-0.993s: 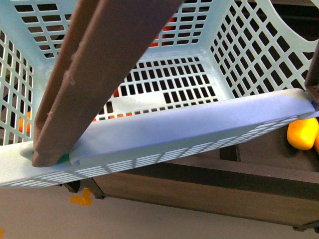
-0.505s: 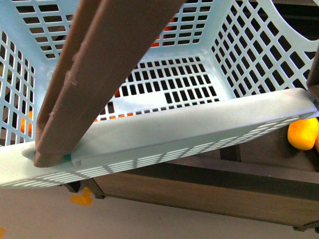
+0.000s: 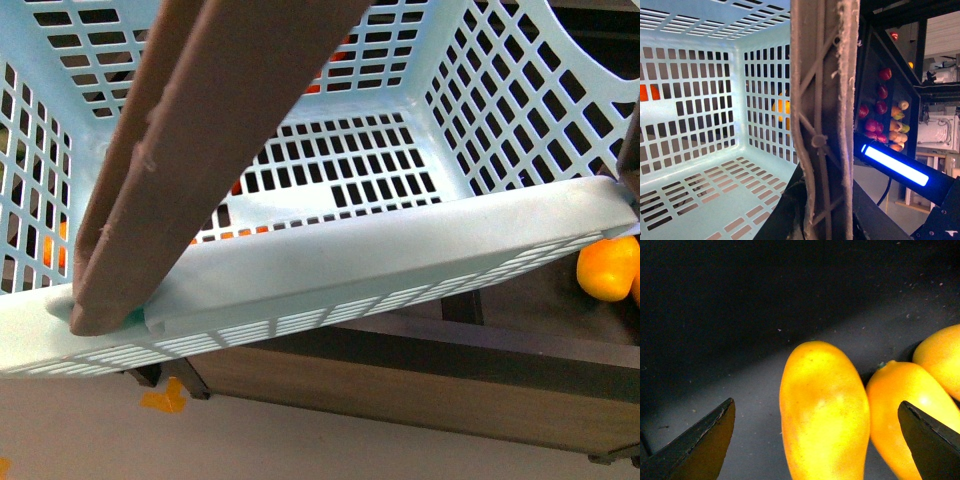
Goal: Pick mango and avocado into basket
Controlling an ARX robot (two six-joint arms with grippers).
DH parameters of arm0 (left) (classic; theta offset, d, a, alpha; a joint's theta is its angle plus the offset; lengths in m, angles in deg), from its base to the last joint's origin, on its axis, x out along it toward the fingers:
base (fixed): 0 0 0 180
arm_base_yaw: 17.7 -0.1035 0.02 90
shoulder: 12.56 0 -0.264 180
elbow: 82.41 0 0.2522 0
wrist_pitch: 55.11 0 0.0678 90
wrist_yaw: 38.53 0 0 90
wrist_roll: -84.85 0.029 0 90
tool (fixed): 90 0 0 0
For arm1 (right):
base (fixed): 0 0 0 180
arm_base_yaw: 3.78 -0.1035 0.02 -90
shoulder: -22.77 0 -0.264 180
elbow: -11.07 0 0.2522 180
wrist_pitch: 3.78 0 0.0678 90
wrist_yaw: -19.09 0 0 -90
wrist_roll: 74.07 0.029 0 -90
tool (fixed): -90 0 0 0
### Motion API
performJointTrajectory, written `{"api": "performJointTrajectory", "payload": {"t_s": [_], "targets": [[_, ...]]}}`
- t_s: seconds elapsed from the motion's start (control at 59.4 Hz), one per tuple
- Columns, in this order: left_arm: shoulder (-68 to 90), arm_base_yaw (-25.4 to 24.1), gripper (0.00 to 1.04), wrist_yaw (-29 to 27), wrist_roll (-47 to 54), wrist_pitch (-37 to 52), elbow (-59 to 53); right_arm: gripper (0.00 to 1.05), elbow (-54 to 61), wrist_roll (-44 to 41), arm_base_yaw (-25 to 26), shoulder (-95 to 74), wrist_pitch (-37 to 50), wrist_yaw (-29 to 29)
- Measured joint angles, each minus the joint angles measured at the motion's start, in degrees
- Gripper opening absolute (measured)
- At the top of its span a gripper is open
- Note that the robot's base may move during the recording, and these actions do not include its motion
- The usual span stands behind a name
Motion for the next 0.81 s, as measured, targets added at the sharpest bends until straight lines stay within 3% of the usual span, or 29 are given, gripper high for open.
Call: {"api": "performJointTrajectory", "payload": {"t_s": [0.808], "targets": [[0.0,0.0,0.07,0.0,0.0,0.0,0.0,0.96,-1.2,4.2,-1.5,-2.1,-4.1,0.2]]}}
